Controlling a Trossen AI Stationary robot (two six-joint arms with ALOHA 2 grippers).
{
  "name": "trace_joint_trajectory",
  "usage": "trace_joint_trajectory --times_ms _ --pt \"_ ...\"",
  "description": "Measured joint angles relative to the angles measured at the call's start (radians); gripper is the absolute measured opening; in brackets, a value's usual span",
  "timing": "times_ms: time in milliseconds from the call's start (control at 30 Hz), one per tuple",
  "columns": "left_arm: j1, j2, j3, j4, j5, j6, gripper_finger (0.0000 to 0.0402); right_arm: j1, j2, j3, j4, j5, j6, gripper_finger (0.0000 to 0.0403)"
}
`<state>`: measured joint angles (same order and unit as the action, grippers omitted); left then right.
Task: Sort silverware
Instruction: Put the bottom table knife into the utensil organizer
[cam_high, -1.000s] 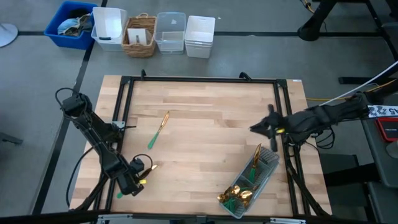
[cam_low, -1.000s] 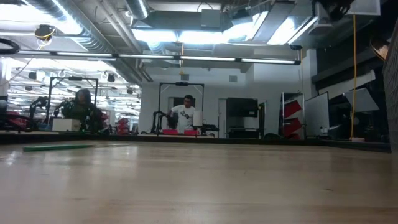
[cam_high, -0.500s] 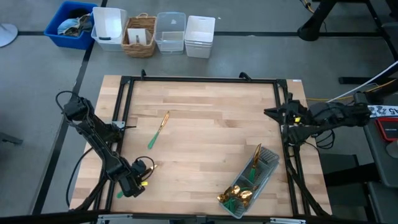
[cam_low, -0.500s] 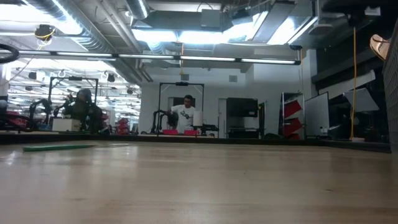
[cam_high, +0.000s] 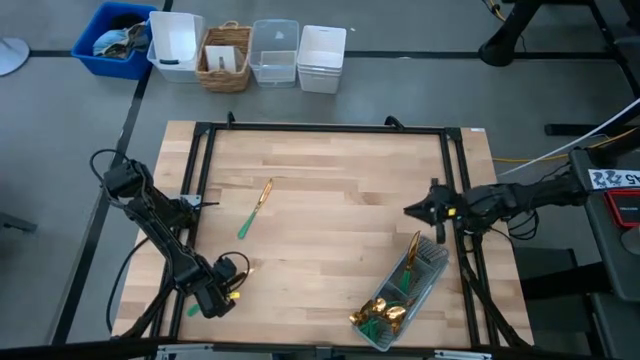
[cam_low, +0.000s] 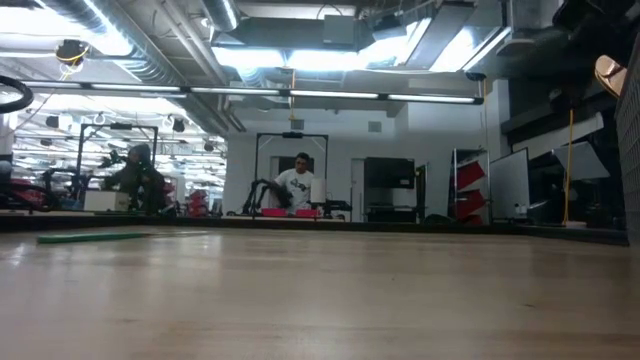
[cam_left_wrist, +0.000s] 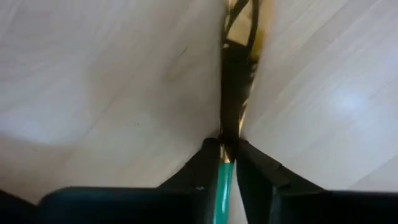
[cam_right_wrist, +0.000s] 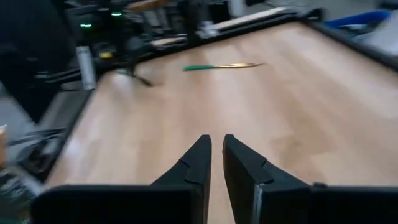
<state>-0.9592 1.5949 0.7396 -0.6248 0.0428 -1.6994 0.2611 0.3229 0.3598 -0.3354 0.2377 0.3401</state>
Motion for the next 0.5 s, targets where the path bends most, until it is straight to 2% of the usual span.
trace_joint_trajectory --times_ms 167,500 --pt "0.014 0.0 0.0 0.006 0.003 -0.003 0.0015 0.0 0.0 -0.094 0.168 -0.089 0.0 0.0044" --pt "0.101 0.001 -0.003 0.021 0.034 0.001 0.0033 0.0 0.0 -0.126 0.215 -0.1 0.0 0.0044"
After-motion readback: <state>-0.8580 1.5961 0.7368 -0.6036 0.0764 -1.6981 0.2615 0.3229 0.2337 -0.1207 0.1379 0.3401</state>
